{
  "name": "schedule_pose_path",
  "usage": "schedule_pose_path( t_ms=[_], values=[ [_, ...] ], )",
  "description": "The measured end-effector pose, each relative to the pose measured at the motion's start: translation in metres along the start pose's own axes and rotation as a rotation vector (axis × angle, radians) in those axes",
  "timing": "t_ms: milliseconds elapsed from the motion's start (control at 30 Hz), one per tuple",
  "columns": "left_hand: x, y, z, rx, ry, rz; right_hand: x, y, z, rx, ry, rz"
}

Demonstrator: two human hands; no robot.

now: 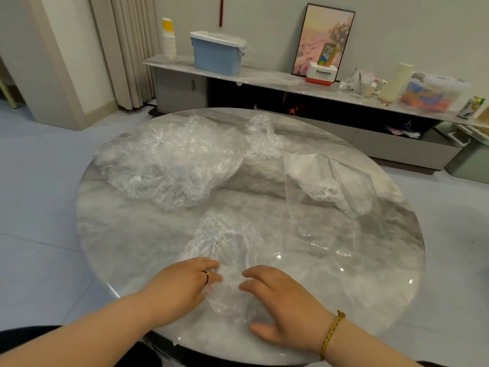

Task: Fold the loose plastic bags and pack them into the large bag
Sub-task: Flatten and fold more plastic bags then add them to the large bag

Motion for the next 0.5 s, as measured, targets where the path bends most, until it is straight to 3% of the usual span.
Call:
schedule_pose_path(
  t_ms=[133, 500],
  values=[
    [-0.006, -0.008, 0.005, -0.122, 0.046, 0.096, 0.018, -0.001, 0.008, -0.017, -0.066, 0.037],
    [-0.003, -0.003, -0.001, -0.147, 0.006, 0.184, 0.034, 0.001, -0.002, 0.212, -0.089, -0.004]
  ],
)
Point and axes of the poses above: each hand's wrist, its own z-axis away from the middle knuckle, its own y-axis out of the back of the hand, x = y × z, the point moved 9 cm from there along -z, towards the middle knuckle, and after that the axes turned 1 degree about y, right-handed, at the moved point
